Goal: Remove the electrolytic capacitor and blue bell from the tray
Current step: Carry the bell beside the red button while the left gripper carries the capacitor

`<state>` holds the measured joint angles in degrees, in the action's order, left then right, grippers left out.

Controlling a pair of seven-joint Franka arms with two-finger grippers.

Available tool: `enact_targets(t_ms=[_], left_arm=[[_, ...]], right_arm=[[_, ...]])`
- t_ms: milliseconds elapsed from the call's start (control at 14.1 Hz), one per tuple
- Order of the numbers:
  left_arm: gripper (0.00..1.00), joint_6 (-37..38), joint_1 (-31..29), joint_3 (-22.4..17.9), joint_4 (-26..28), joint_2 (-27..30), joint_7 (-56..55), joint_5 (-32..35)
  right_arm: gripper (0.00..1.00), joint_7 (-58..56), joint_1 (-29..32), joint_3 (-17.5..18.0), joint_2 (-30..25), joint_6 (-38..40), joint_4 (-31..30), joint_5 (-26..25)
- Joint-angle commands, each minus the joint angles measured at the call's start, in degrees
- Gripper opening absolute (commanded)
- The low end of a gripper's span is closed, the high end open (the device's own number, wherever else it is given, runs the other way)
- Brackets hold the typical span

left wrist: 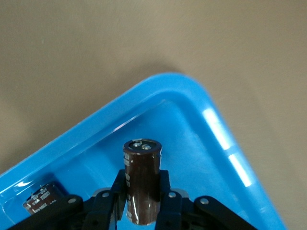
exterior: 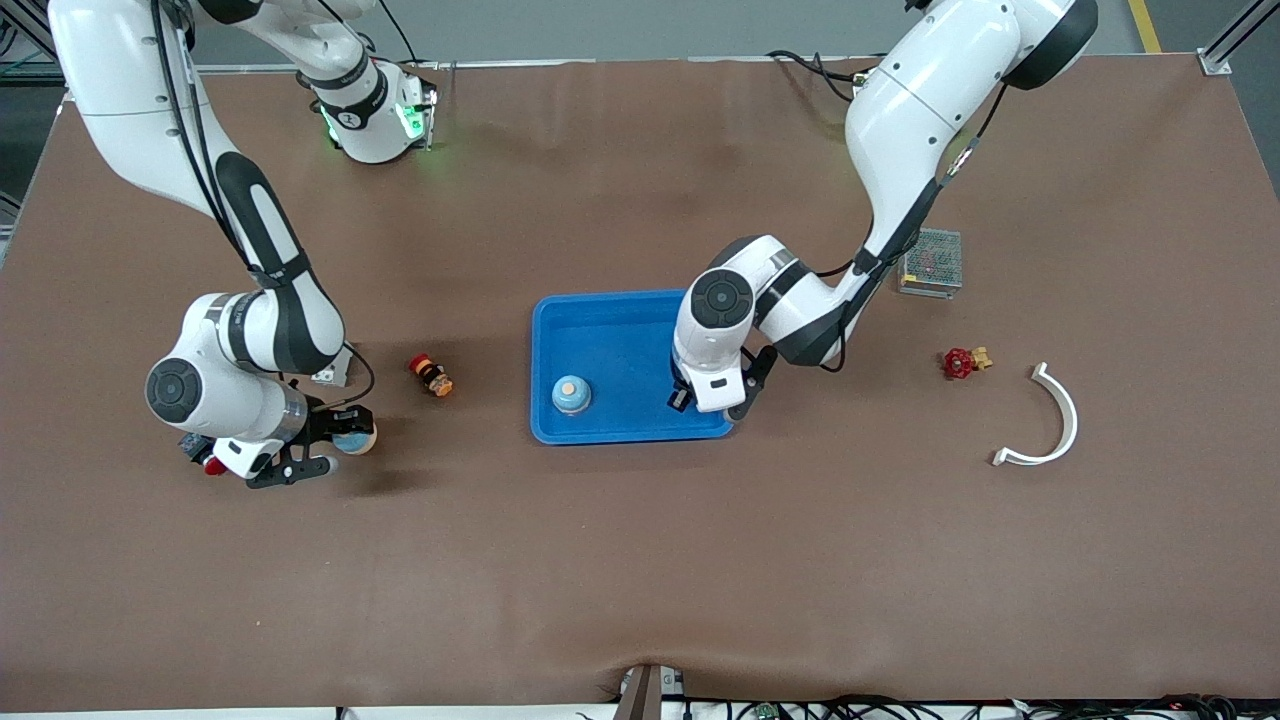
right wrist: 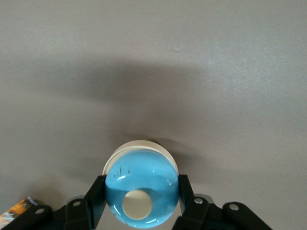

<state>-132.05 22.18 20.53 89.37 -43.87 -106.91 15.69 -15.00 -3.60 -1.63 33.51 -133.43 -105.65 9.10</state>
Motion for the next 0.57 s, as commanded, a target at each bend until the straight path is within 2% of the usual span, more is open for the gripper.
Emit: enact_targets(t_ms=[0, 212, 495], left_arm=[[0.00, 6.25, -0.03, -0.41, -0.77, 4.48, 0.38, 1.97], [0.00, 12.14, -1.26, -0.41, -0.69, 8.87, 5.99, 1.89], [0.00, 19.80, -4.95, 0.29, 0.02, 14.15, 13.64, 1.10]], right_arm=[[0.00, -2.49, 2.20, 1.36, 0.32, -0.86, -0.17, 1.36], [0.00, -2.67, 2.20, 1.36, 0.67, -0.95, -0.52, 3.38], [0.00, -2.67, 1.85, 1.45, 0.67, -2.27, -1.14, 3.65]])
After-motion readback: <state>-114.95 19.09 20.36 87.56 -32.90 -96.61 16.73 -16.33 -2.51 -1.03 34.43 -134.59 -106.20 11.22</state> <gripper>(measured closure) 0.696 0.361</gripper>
